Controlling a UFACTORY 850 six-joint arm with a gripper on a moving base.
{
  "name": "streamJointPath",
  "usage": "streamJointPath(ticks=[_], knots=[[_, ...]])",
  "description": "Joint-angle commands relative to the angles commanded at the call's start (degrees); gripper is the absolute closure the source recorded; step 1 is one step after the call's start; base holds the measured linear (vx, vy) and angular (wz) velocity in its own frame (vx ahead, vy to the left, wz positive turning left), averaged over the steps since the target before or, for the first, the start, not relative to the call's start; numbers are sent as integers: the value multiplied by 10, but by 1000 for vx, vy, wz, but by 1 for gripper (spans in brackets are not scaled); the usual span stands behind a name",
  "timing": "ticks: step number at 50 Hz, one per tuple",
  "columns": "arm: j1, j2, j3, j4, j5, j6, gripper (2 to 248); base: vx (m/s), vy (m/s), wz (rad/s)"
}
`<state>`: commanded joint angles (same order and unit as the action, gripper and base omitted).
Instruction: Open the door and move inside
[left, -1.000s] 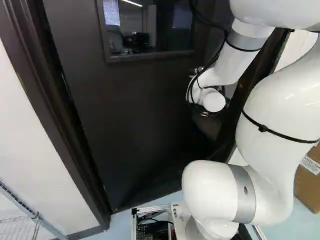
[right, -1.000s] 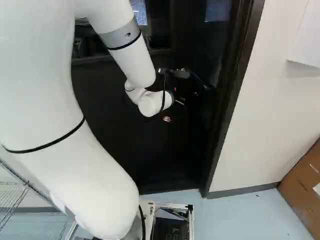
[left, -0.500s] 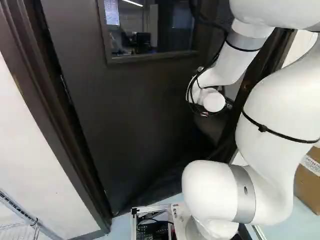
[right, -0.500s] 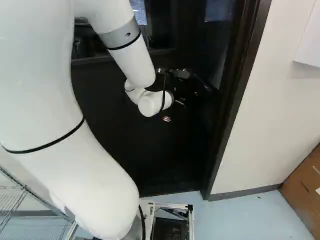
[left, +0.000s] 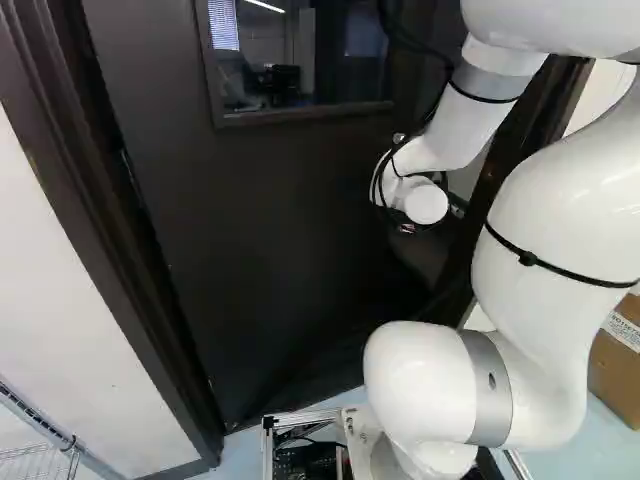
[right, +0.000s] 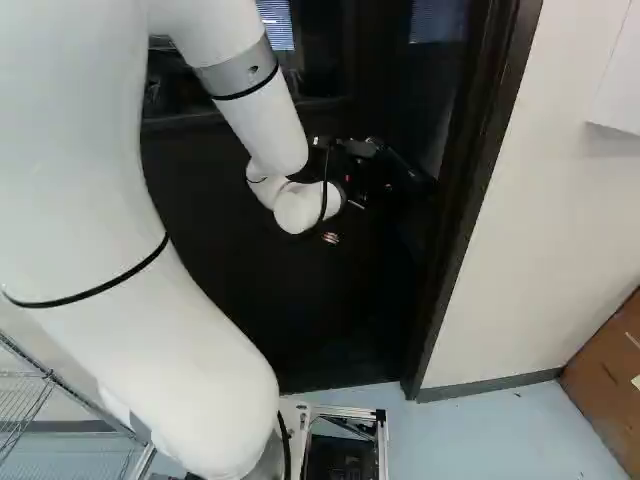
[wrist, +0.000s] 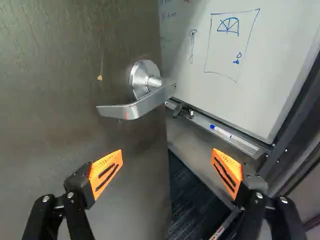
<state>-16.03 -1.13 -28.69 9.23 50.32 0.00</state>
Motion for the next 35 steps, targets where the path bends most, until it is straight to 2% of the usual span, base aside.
streamJointPath(ticks=[35], knots=[[31, -11, -11, 35, 0, 0, 3, 0, 0, 0]])
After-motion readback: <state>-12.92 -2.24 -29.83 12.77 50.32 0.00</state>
